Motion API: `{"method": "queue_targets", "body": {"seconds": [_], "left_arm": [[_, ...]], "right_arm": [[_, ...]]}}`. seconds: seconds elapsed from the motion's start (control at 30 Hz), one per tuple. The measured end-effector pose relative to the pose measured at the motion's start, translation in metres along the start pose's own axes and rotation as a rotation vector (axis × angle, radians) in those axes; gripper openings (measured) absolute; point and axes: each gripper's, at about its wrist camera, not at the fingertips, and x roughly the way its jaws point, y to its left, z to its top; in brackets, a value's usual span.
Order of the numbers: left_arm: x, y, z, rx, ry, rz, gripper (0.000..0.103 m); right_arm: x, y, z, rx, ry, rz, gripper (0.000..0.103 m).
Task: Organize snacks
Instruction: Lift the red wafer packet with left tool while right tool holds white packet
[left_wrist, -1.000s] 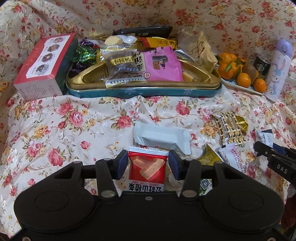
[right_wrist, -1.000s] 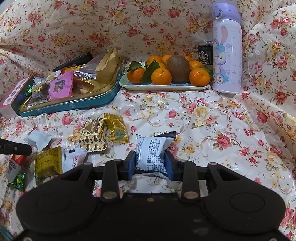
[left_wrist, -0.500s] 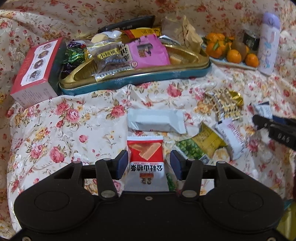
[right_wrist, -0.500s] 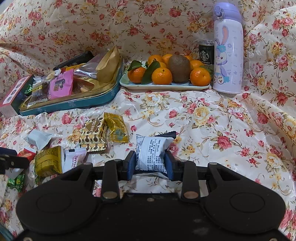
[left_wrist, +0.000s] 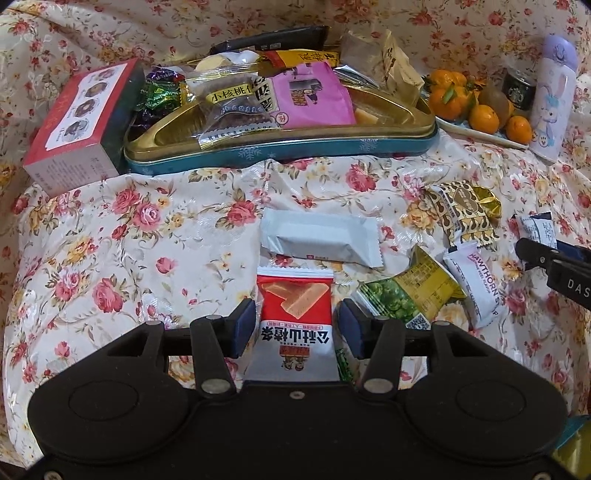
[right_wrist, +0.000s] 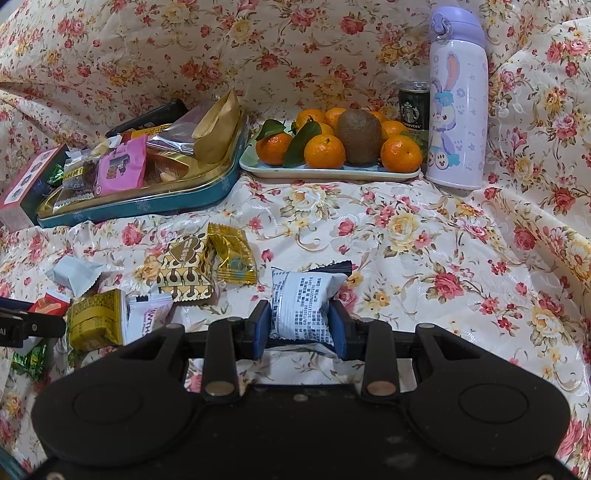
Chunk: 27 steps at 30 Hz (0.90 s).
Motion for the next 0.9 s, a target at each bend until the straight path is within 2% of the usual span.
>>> {"method": "queue_targets", "body": {"seconds": [0.23, 0.4, 0.9], "left_arm": [[-0.002, 0.0, -0.005, -0.01, -0.037, 0.017, 0.051], [-0.002, 0.0, -0.007, -0.008, -0.049, 0.013, 0.052], [-0.002, 0.002, -0.008, -0.02, -0.063, 0.01, 0.051]], "right_arm": [[-0.001, -0.006, -0.001, 0.03, -0.011, 0.023, 0.036], [-0.003, -0.011, -0.002, 0.057, -0.015, 0.046, 0.036], [-0.002, -0.009, -0.002, 0.051, -0.012, 0.046, 0.036]]}}
